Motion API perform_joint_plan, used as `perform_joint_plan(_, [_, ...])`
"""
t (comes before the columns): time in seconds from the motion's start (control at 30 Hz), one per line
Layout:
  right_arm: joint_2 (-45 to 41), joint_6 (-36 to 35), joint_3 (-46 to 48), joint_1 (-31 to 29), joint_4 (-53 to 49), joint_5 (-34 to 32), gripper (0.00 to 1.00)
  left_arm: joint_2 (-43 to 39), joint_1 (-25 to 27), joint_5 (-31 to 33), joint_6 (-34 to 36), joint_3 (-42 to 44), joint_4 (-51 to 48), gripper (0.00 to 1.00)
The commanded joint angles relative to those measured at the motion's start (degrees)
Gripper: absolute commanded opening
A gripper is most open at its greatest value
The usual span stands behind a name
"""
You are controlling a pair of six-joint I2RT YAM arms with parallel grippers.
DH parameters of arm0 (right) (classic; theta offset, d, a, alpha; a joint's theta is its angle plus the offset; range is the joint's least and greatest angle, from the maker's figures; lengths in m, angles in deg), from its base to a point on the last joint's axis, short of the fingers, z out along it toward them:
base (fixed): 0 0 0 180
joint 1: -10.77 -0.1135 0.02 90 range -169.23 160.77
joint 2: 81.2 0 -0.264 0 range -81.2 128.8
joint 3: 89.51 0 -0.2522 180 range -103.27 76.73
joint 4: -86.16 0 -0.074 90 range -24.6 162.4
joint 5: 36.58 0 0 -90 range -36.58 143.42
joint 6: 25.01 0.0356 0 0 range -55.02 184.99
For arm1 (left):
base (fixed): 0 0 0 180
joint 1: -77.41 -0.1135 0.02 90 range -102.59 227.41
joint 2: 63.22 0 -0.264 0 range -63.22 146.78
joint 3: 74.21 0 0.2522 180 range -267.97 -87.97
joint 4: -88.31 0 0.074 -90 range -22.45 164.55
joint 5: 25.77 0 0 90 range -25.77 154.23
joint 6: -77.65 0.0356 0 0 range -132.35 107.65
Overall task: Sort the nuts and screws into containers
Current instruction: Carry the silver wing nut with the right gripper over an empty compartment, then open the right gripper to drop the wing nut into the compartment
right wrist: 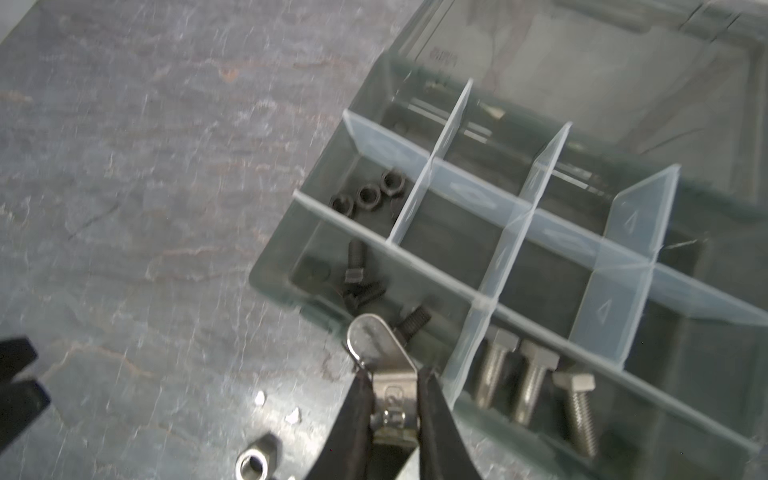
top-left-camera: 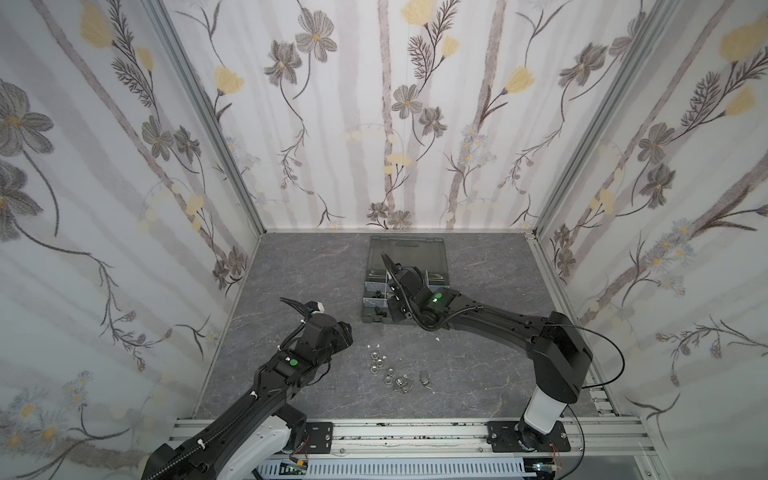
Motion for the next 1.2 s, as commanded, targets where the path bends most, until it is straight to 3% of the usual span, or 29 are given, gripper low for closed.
perform_joint_plan(0.0, [3.4, -4.2, -5.0, 2.4, 0.6, 0.3, 0.19, -0.3, -0.1, -0.8, -0.7, 0.6, 0.8, 0.63])
perform_joint_plan(0.23, [10.9, -5.0, -10.2, 6.3, 0.0, 2.7, 0.19, -1.7, -0.1, -1.5, -2.3, 2.2, 0.8, 0.63])
perform_joint_plan(0.4, [12.7, -4.5, -10.3, 6.7, 0.1, 2.7, 0.28, -2.5, -0.1, -1.3, -2.7, 2.7, 0.8, 0.63])
perform_joint_plan(0.6, [12.3, -4.1, -10.4, 7.0, 0.5, 3.2, 0.36, -2.2, -0.1, -1.5, -2.8, 2.7, 0.8, 0.63])
perform_joint_plan(1.17, [7.8, -3.0, -7.2, 7.1, 1.6, 4.9, 0.39, -2.2, 0.1, -2.8, -2.3, 2.5, 0.9, 0.62])
